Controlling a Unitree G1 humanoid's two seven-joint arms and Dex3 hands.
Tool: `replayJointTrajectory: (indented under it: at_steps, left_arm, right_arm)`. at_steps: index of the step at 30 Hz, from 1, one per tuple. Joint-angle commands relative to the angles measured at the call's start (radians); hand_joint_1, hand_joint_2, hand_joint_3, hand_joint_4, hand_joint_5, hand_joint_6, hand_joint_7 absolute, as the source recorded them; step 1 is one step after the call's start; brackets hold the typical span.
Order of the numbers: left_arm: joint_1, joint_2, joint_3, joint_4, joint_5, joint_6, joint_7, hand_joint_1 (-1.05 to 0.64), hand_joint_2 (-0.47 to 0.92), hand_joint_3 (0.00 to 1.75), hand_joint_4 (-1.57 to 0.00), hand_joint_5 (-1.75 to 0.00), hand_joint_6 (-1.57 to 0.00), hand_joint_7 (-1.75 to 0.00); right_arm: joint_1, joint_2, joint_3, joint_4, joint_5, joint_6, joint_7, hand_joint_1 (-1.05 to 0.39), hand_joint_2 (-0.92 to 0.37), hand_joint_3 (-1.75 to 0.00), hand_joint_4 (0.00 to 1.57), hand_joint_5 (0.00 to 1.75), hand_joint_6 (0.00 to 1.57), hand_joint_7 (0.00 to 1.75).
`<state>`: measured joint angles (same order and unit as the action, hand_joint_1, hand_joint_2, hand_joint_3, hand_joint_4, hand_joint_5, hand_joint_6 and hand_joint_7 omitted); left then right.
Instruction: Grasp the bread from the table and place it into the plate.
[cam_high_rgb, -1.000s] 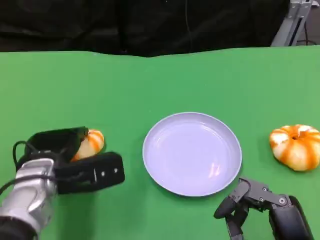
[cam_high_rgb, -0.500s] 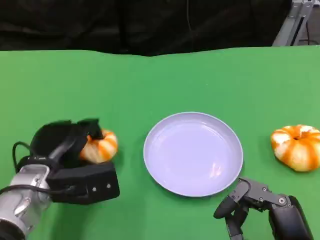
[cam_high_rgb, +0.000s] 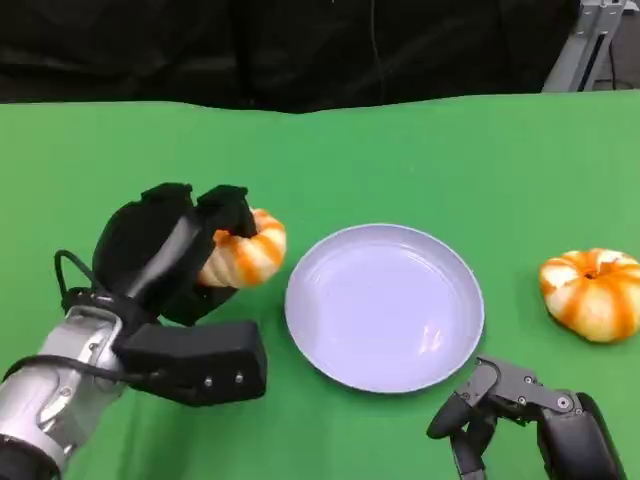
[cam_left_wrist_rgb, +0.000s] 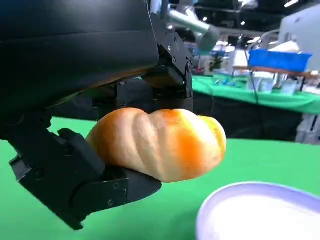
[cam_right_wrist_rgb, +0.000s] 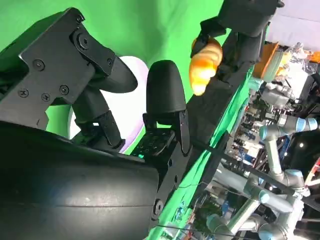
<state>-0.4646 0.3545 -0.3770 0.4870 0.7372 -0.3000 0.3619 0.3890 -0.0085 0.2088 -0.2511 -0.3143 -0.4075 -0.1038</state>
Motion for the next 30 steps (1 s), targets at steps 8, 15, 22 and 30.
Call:
replayJointTrajectory:
  at_steps: [8,15,22,30]
  left_arm:
    - [-0.095,-0.121,-0.048,0.051,0.006,-0.048,0.001,-0.14,0.30,1.32,-0.90,-1.75,-0.75,-1.69]
    - [-0.108,-0.135,-0.058,0.074,0.012,-0.048,0.009,-0.14,0.29,1.32,-0.90,-1.75,-0.74,-1.71]
    - [-0.216,-0.272,-0.124,0.203,-0.005,0.039,-0.135,-0.18,0.49,0.96,-0.74,-1.75,-0.78,-1.31]
    - [-0.256,-0.288,-0.167,0.196,0.023,0.128,-0.260,-0.27,0.91,0.11,-0.62,-0.91,-0.72,-0.14]
  right_arm:
    - [0.002,0.001,-0.001,0.003,-0.010,0.003,-0.015,0.00,-0.26,-1.39,0.85,1.65,0.86,1.27]
    - [0.004,0.005,0.002,0.002,-0.008,0.006,-0.015,0.00,-0.26,-1.39,0.86,1.64,0.86,1.27]
    - [0.013,0.007,0.007,-0.003,-0.025,-0.005,-0.023,-0.03,-0.27,-1.38,0.84,1.66,0.86,1.26]
    - [0.022,0.012,0.013,-0.010,-0.029,-0.004,-0.024,-0.01,-0.28,-1.37,0.84,1.67,0.86,1.26]
